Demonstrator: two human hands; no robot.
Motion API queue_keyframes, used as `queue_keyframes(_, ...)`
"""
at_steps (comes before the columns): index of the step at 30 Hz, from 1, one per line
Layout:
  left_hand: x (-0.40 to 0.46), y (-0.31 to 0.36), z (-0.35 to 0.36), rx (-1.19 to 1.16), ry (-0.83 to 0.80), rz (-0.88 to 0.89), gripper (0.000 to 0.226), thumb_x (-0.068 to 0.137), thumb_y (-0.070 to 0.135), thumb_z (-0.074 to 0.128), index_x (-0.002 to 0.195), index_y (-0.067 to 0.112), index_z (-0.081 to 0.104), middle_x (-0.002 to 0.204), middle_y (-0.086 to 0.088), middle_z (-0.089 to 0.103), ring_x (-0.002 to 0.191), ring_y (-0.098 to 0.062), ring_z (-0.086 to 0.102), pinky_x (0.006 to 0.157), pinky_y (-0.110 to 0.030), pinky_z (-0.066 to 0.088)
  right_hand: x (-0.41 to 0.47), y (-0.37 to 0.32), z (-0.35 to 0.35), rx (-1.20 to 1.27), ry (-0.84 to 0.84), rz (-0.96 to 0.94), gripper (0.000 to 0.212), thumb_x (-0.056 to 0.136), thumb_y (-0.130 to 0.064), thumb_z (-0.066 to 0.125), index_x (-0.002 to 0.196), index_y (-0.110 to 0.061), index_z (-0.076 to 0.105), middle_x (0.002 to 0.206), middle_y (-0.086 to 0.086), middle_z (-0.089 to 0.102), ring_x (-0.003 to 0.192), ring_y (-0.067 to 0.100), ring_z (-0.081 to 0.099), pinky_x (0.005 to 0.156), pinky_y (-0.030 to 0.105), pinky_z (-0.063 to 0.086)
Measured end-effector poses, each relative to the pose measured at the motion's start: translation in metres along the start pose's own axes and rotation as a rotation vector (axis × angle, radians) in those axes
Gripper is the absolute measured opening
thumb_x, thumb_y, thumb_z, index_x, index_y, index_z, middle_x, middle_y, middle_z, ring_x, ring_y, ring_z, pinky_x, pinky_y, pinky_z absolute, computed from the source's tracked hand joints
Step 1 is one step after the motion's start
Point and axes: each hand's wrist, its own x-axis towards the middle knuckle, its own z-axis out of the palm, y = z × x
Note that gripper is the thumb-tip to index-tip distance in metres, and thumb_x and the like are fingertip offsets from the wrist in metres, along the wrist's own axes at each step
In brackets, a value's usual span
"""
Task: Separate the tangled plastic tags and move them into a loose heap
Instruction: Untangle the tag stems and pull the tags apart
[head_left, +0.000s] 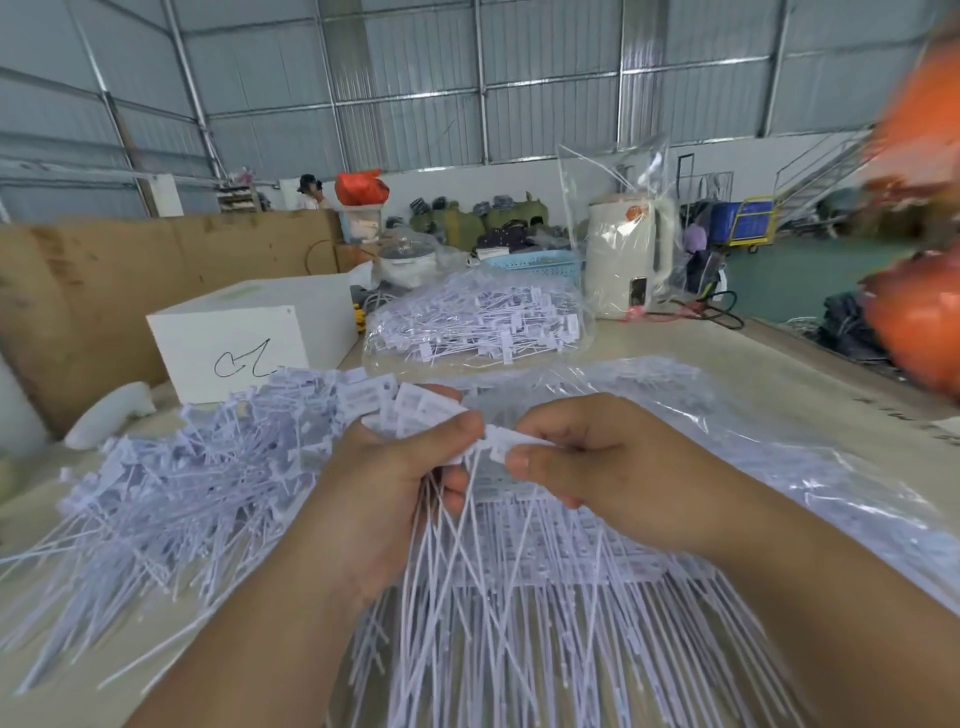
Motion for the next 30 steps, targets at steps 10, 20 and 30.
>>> queue_keyframes(10,-0.005,-0.001,0.014,-0.250,0.196,-0.030,0.017,0.083,0.013,0.068,0.066,0.013,0.070,0.054,0.002,0.053,0.039,-0.006,0.046,0.038,-0.016,0.042,0.007,-0.006,0.043,-0.012,0.476,-0.123,0.027,0.098,-0.028,0.054,0.077,-0.012,0.062,0.058,-0.006,0.052,0.055,0.008,0.046,0.055,0.023,0.036)
queue_keyframes(20,-0.003,0.004,0.002,-0.474,0.350,0.041,0.021,0.089,0.013,0.065,0.068,0.012,0.066,0.056,0.003,0.051,0.041,-0.006,0.048,0.042,-0.017,0.046,0.006,-0.013,0.041,0.029,0.740,-0.208,0.041,0.104,-0.030,0.042,0.064,-0.025,0.036,0.052,-0.015,0.041,0.046,0.003,0.035,0.042,0.013,0.027)
queue_keyframes(30,-0.005,-0.005,0.003,0.106,0.086,0.355,0.011,0.070,0.021,0.074,0.072,0.031,0.069,0.060,-0.002,0.065,0.047,-0.015,0.057,0.039,-0.025,0.042,0.004,-0.001,0.032,0.071,0.133,-0.224,0.020,0.090,-0.039,0.060,0.100,-0.040,0.043,0.054,0.002,0.054,0.042,0.007,0.033,0.044,0.025,0.028)
